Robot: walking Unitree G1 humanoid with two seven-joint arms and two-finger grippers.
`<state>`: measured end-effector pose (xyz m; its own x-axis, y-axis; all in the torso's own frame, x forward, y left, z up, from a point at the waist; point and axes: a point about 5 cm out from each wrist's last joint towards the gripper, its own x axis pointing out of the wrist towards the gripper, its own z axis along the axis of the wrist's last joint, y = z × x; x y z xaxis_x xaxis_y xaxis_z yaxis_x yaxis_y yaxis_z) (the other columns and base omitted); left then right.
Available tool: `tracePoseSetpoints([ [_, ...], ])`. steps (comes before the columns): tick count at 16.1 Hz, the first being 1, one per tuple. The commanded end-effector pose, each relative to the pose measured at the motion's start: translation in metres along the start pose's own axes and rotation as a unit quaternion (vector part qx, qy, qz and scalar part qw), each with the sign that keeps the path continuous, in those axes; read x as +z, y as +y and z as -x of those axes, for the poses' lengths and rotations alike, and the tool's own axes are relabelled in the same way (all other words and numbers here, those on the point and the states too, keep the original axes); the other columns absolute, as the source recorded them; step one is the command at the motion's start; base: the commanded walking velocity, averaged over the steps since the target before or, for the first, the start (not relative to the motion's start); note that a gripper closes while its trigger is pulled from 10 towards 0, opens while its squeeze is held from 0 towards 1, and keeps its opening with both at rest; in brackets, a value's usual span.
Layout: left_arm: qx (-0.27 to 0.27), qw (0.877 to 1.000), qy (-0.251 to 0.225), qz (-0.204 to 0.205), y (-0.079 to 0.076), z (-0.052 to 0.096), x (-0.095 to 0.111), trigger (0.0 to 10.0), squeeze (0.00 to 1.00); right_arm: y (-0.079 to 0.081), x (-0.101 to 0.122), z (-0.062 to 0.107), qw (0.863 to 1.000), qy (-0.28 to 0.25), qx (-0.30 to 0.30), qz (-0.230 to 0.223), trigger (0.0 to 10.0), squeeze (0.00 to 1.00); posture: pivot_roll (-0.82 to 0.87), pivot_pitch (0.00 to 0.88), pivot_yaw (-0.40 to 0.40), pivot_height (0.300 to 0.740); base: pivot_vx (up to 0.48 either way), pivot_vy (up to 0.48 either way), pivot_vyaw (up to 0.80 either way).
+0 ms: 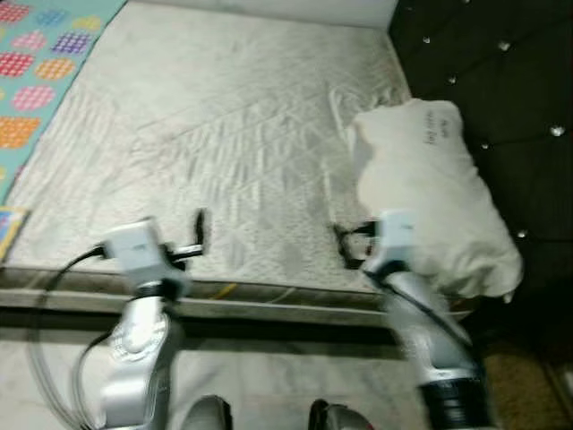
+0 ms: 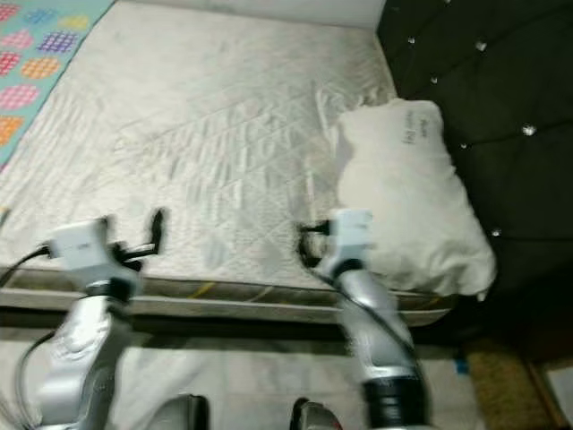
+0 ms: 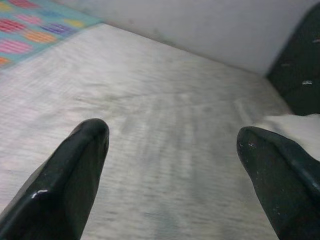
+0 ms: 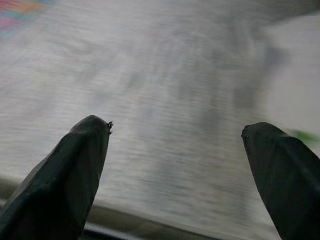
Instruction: Clean up the room
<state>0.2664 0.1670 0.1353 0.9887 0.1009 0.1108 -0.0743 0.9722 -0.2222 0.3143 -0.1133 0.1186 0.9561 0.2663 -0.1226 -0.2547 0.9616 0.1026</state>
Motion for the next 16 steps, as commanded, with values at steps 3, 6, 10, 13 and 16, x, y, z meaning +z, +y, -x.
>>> tracePoseSetpoints([
  [3,-0.004,1.000,0.006,-0.001,-0.0045,0.0016,-0.0024,10.0,0.00,-0.0078,-0.0001,0.0031,1.000,0.000,-0.003,0.000,10.0,0.00,0.09,0.201,-0.050,0.740,0.000,0.480,0.00],
  [6,-0.004,1.000,-0.003,-0.007,-0.0044,0.0005,0.0009,10.0,0.00,-0.0068,-0.0006,0.0029,1.000,0.001,0.003,0.001,10.0,0.00,0.09,0.199,-0.050,0.740,0.000,0.320,0.00],
  [10,-0.034,0.999,-0.005,0.000,-0.0084,0.0021,0.0029,10.0,0.00,-0.0061,-0.0005,0.0019,1.000,0.000,0.007,0.003,10.0,0.00,0.09,0.197,-0.050,0.740,0.000,0.000,0.00],
  [13,-0.037,0.999,-0.006,0.000,-0.0090,0.0022,0.0034,10.0,0.00,-0.0056,-0.0001,0.0009,1.000,-0.002,0.007,0.006,10.0,0.00,0.10,0.196,-0.050,0.740,0.000,0.000,0.00],
  [16,-0.040,0.999,-0.006,0.001,-0.0091,0.0023,0.0039,10.0,0.00,-0.0051,0.0000,0.0001,1.000,-0.004,0.007,0.009,10.0,0.00,0.10,0.197,-0.048,0.740,0.259,0.000,0.00],
])
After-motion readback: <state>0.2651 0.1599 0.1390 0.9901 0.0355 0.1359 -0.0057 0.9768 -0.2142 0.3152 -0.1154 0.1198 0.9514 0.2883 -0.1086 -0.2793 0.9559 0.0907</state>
